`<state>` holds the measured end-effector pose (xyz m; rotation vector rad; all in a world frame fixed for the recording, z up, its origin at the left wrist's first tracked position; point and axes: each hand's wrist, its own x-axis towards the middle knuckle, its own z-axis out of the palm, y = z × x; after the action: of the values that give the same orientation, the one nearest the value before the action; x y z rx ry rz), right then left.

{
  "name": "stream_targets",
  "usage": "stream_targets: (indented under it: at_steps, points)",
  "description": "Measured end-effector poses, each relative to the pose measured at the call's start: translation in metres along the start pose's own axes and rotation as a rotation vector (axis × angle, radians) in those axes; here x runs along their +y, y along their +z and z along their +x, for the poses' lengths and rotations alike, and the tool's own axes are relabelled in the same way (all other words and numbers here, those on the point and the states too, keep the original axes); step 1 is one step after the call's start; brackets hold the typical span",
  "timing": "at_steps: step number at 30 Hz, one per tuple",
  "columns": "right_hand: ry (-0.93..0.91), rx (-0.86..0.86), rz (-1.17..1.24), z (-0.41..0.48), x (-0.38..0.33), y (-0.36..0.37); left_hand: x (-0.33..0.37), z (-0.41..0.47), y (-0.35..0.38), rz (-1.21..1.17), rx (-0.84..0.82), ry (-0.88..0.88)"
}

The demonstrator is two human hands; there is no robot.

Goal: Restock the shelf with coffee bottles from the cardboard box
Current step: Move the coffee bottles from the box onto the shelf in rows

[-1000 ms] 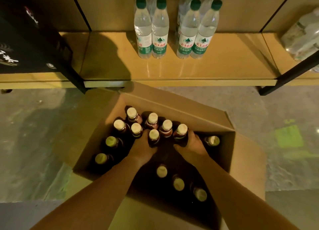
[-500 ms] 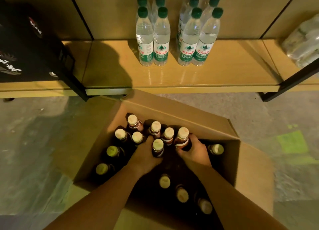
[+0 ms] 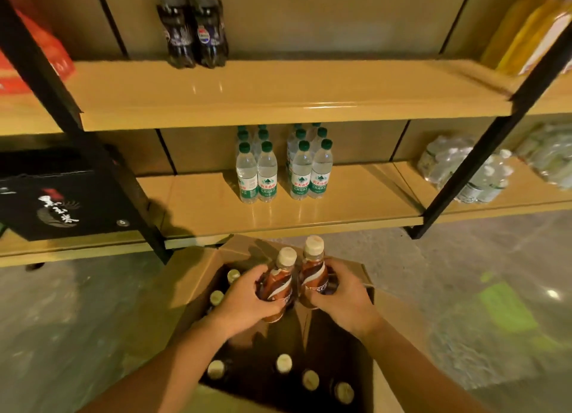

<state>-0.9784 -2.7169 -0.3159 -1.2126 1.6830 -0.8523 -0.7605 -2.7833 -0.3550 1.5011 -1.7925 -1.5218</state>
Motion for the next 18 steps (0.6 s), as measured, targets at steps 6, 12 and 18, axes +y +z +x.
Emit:
stream_targets:
  at_steps: [6,12,18]
  points:
    - [-0.118,0.120,0.013,-0.035,-0.054,-0.076,0.097,-0.020,-0.003,-0.023,0.028,0.147]
    - [-0.241,0.235,-0.015,-0.085,-0.087,-0.198,0.224,-0.055,0.023,0.010,0.070,0.334]
    - [-0.334,0.345,0.048,-0.147,-0.101,-0.326,0.350,-0.080,0.098,0.007,0.124,0.491]
